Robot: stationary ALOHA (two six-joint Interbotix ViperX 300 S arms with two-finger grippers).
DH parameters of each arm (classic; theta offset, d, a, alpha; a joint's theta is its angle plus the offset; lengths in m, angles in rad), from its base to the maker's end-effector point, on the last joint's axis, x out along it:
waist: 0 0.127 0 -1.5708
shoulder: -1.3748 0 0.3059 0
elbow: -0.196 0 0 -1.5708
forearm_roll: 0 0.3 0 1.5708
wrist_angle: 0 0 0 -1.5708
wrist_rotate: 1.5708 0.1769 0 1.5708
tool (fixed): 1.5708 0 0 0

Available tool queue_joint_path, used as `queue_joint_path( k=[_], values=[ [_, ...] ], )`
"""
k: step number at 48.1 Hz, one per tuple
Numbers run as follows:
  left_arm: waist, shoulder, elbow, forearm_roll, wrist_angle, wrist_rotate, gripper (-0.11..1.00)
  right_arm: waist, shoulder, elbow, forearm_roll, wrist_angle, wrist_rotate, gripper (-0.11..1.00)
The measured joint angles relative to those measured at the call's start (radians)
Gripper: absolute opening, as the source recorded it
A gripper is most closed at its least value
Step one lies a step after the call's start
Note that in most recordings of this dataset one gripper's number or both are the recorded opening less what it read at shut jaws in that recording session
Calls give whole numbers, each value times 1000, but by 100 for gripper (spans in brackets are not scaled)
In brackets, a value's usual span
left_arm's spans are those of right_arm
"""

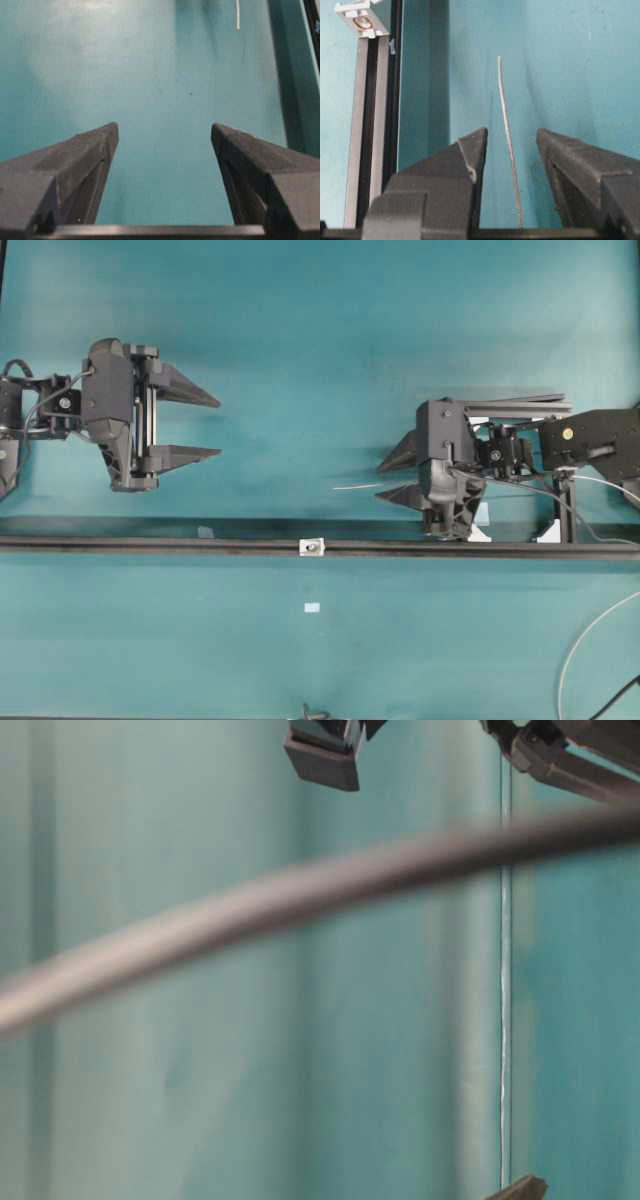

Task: Insert the wire through the hole in the metal fitting marked with a red label.
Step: 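Close the right gripper on the white wire's end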

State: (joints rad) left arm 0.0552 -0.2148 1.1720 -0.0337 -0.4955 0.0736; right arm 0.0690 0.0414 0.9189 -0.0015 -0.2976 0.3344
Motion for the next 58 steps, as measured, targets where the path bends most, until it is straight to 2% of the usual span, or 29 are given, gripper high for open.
queue_joint_path(
  k=[6, 10, 18, 22, 45, 58],
  values=[
    [2, -2, 0, 0, 0, 0, 94, 0, 0, 0, 0, -8, 0, 45],
    [3, 0, 0, 0, 0, 0, 94, 0, 0, 0, 2, -12, 0, 39],
    [5, -2, 0, 0, 0, 0, 94, 0, 0, 0, 0, -14, 0, 6],
    [6, -2, 0, 0, 0, 0, 94, 0, 0, 0, 0, -14, 0, -1],
    [5, 0, 0, 0, 0, 2, 94, 0, 0, 2, 0, -18, -5, -1],
    [9, -2, 0, 0, 0, 2, 94, -9, -20, 3, -3, -15, -38, -1]
  ],
)
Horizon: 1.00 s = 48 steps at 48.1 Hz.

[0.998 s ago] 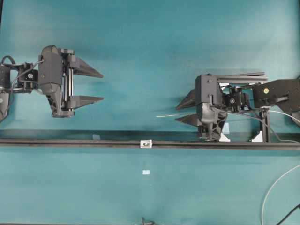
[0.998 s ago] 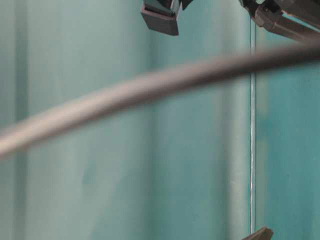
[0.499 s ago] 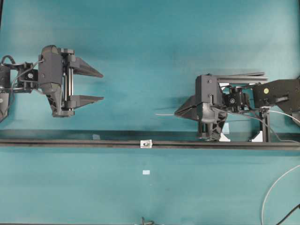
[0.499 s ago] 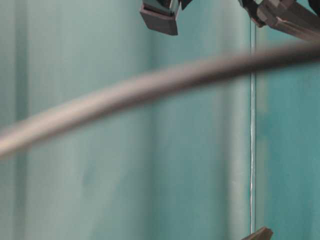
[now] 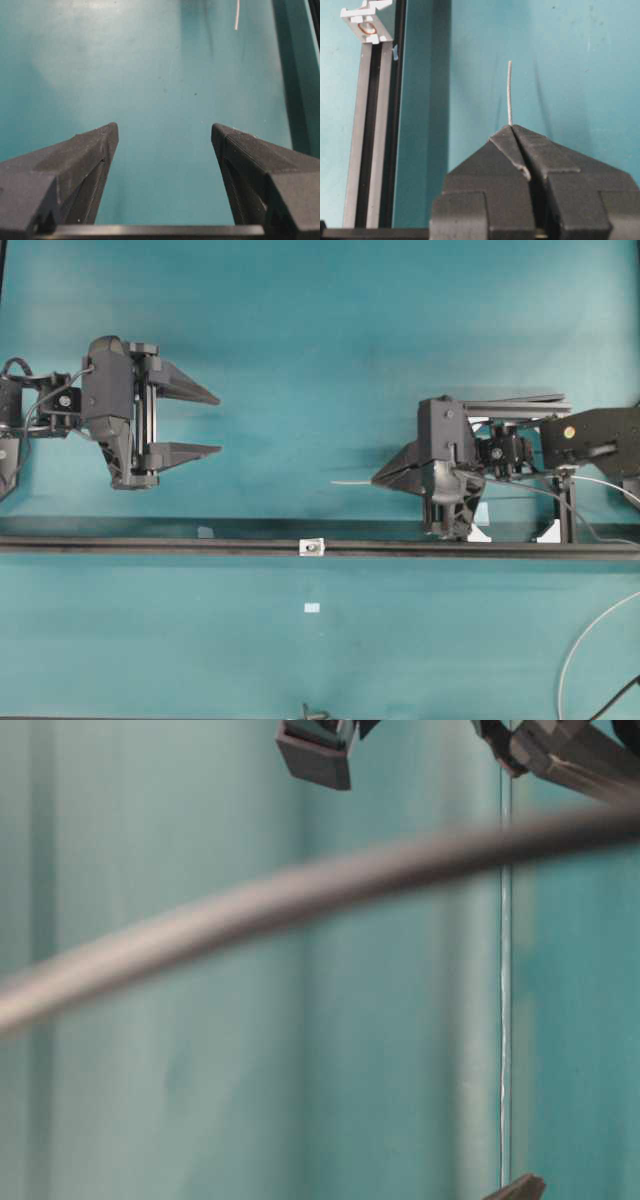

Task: Insert the wire through the hole in the metal fitting marked with a red label.
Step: 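Close the right gripper on the white wire's end, then lift the wire with the right gripper and pull it from the clamp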

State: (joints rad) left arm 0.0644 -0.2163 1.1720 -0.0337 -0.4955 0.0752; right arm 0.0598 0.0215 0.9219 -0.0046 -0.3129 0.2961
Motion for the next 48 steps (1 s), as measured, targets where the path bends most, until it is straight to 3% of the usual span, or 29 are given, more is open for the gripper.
queue_joint_path(
  k=[27, 48],
  values=[
    [2, -8, 0, 0, 0, 0, 94, -63, -244, 67, 0, 12, -58, -1],
    [3, -43, -2, -3, 0, -14, 94, -72, -308, 91, 2, 3, -77, -1]
  ],
)
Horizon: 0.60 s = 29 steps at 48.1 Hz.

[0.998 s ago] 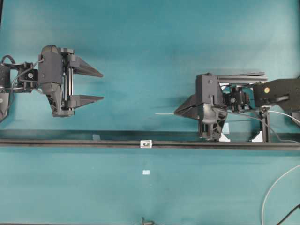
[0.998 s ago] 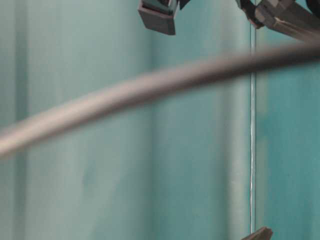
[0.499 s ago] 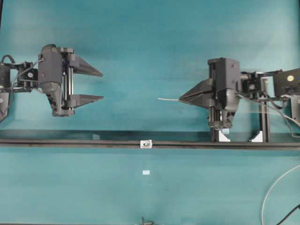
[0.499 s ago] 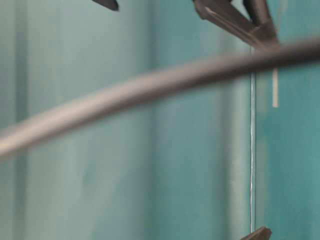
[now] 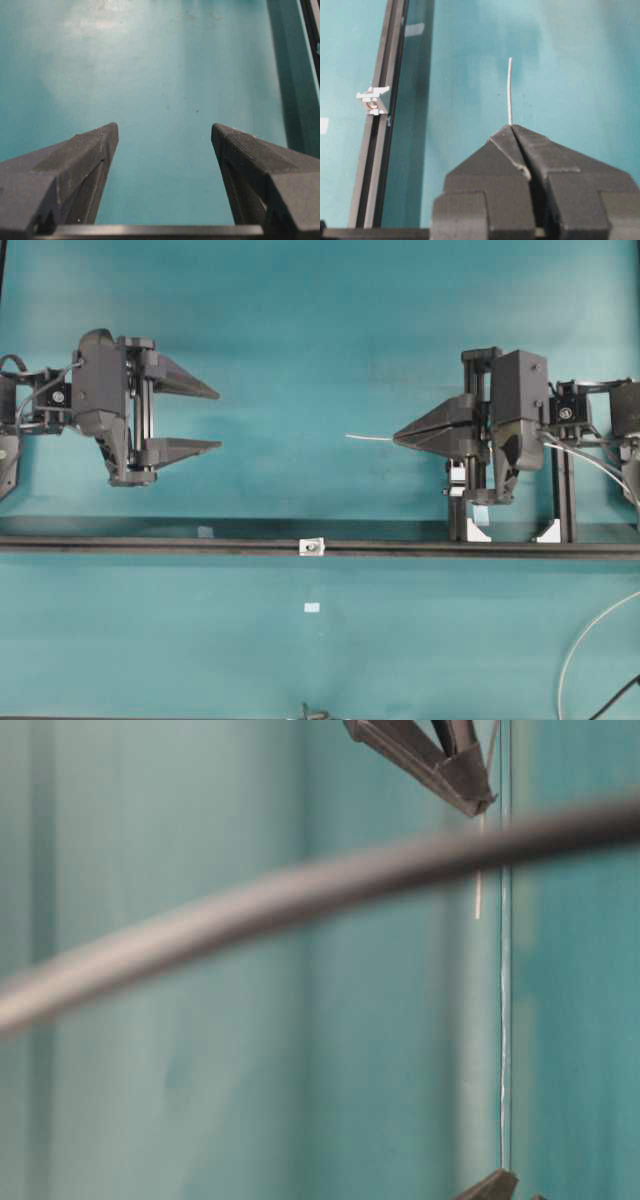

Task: Insert the wire through the hole in the metal fitting marked with a red label.
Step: 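Lift the wire with the right gripper and pull it from the clamp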

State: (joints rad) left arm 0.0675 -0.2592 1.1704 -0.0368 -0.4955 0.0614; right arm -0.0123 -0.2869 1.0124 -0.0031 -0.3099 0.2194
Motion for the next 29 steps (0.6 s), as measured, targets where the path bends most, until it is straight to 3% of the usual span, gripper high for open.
queue_joint_path(
  k=[16, 29],
  values=[
    [-3, -2, -3, -5, -5, -15, 94, 3, 0, 2, 23, -12, 6, -1],
    [-37, -2, 9, -6, -66, -51, 94, 54, 0, 2, 69, -15, 6, -1]
  ],
)
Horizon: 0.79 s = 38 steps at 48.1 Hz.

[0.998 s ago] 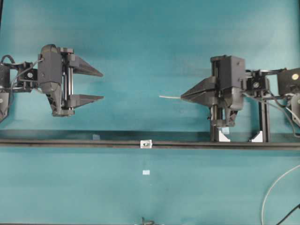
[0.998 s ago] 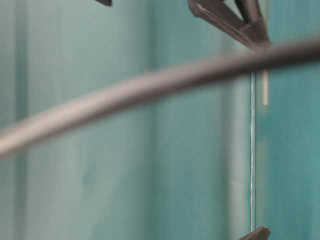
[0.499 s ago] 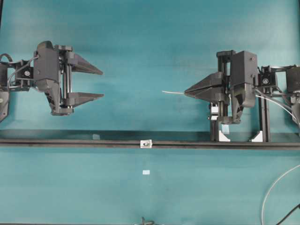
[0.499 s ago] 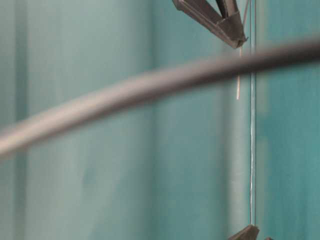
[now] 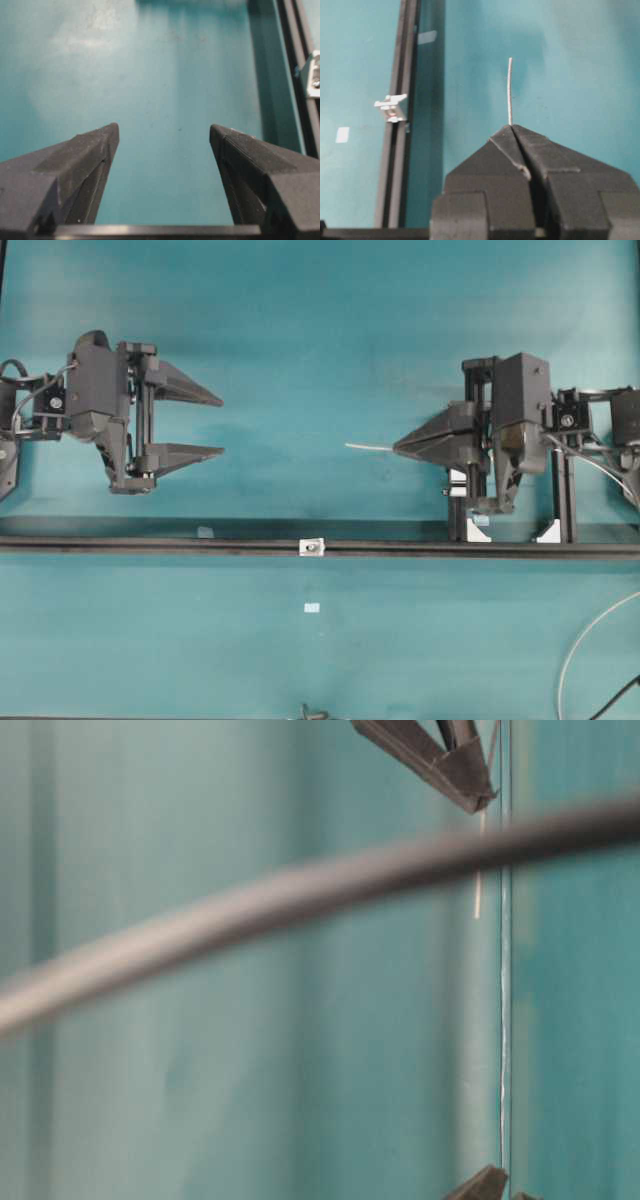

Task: Insert the wire through the hole in the metal fitting marked with a red label.
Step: 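Lift the wire with the right gripper and pull it from the clamp, then carry the wire left along the rail toward the white bracket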

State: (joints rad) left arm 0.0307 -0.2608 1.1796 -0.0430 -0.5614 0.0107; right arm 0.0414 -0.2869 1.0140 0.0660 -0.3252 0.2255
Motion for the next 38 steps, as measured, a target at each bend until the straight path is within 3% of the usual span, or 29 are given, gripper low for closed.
queue_joint_path(
  k=[8, 24, 32, 38],
  values=[
    [-34, 0, 31, -6, -66, -44, 94, 49, 0, 0, 28, -34, -2, -1],
    [-123, 20, 35, -6, -109, -52, 88, 150, 43, 0, 123, -127, -34, -1],
    [-155, 52, 40, -12, -156, -52, 88, 196, 92, 2, 219, -183, -109, -1],
    [-178, 98, 40, -21, -221, -57, 88, 247, 115, 2, 331, -225, -189, -1]
  ],
)
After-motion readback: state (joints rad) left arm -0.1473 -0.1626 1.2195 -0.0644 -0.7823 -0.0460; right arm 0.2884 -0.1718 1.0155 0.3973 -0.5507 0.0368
